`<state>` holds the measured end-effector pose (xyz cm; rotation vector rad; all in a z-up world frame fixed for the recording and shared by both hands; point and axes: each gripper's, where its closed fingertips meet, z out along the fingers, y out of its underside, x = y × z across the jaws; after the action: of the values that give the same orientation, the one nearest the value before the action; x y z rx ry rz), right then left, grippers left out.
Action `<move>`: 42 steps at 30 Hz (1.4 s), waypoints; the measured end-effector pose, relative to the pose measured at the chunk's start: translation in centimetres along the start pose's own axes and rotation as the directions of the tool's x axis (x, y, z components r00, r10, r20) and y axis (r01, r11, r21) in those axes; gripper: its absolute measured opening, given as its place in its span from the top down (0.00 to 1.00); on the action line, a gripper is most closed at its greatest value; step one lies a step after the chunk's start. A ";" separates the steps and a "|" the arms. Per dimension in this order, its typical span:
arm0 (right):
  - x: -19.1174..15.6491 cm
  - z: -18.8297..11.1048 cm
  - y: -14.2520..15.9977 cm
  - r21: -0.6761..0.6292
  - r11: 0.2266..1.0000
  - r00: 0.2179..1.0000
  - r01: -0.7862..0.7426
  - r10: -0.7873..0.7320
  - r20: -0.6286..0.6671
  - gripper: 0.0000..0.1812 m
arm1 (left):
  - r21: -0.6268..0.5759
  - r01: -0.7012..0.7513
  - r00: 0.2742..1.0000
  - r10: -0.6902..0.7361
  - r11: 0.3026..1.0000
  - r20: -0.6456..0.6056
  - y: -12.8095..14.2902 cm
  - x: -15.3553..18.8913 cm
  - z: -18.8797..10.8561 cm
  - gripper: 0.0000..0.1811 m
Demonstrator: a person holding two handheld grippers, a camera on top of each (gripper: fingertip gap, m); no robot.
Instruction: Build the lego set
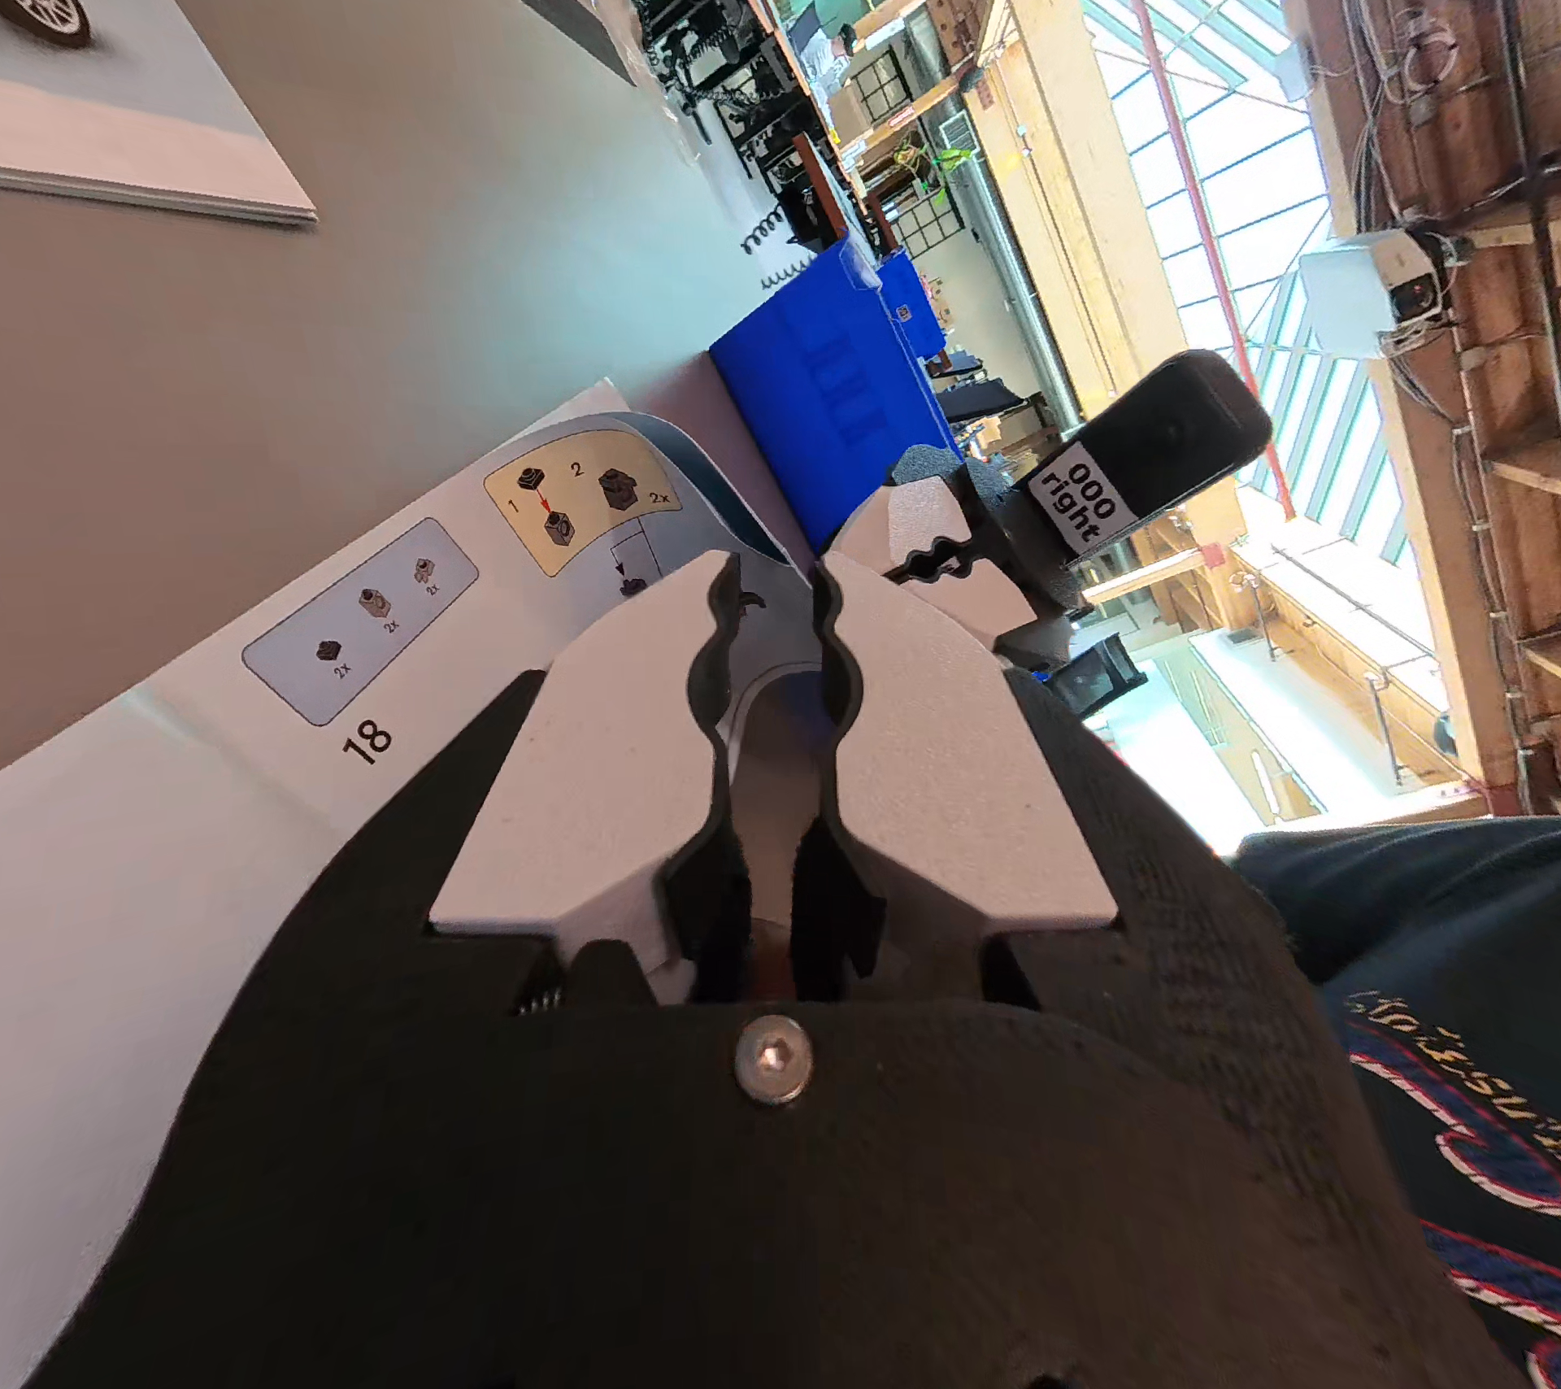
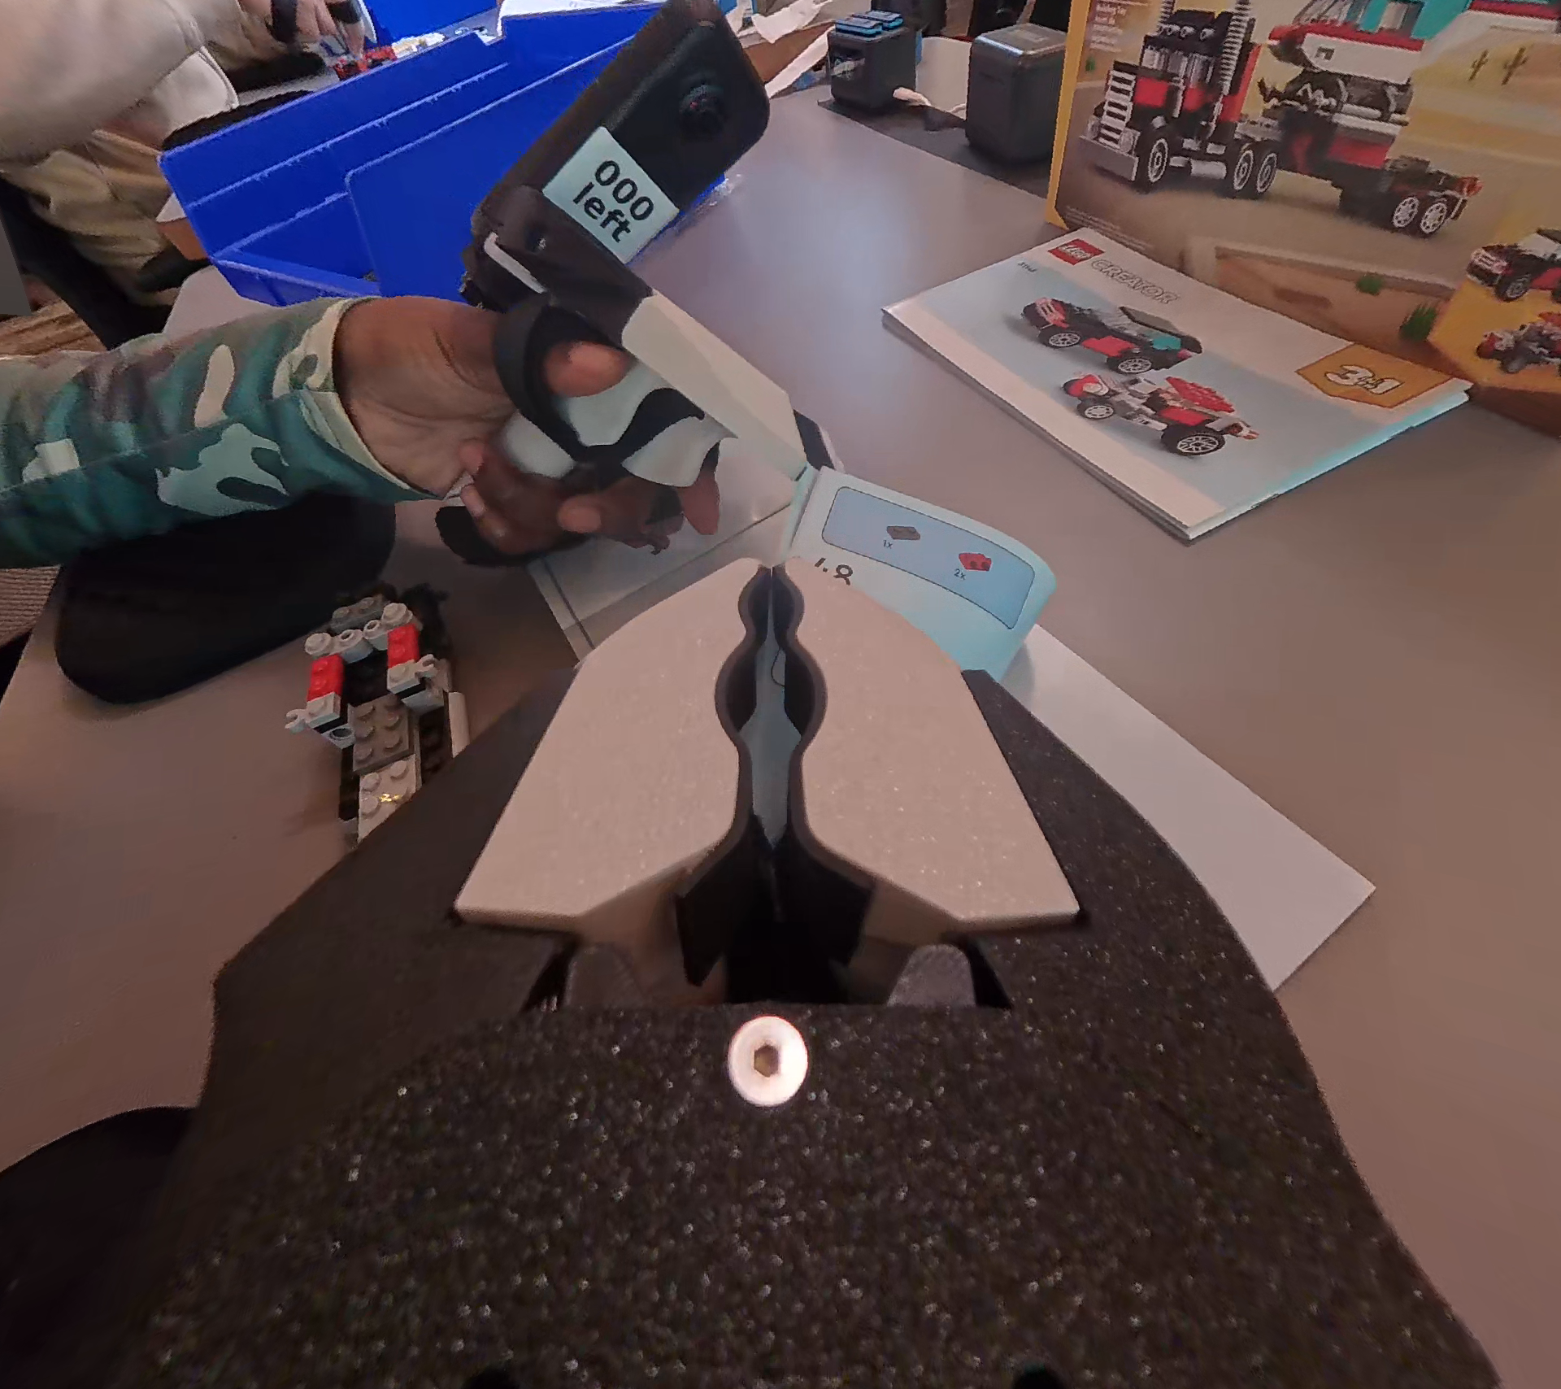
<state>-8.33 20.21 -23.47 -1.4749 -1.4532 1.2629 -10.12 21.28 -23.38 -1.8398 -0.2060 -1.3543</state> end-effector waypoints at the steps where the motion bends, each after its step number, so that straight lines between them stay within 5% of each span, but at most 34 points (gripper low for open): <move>1: 0.0 0.0 0.0 -0.002 1.000 1.000 0.001 -0.001 0.000 1.00 | -0.001 0.012 1.000 -0.012 1.000 -0.014 0.0 0.1 0.0 0.91; 16: -0.1 0.0 -0.1 0.000 1.000 1.000 0.025 -0.025 0.001 0.98 | -0.022 -0.029 0.998 0.028 0.999 -0.051 0.6 0.5 -0.2 1.00; 24: 1.0 -1.1 -0.8 0.036 0.999 0.998 0.020 -0.018 -0.052 0.76 | -0.011 -0.081 0.996 0.080 0.997 -0.046 0.1 0.7 -1.2 1.00; 31: 3.1 -3.0 -2.5 0.050 0.988 0.954 0.143 -0.124 -0.272 0.61 | -0.014 -0.149 0.989 0.149 0.989 -0.022 -0.4 0.8 -2.2 1.00; 39: -0.2 0.1 0.4 -0.086 0.991 0.994 -0.105 0.105 -0.008 0.57 | -0.071 -0.261 0.964 0.257 0.963 -0.069 0.3 2.4 -2.5 1.00; 42: -1.1 0.7 1.2 -0.113 0.984 0.986 -0.139 0.148 0.073 0.72 | -0.094 -0.288 0.956 0.280 0.953 -0.088 0.7 2.8 -2.3 1.00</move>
<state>-8.55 18.87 -24.59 -1.6422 -1.5107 1.3634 -10.22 18.27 -21.16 -1.8206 0.1676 -1.2463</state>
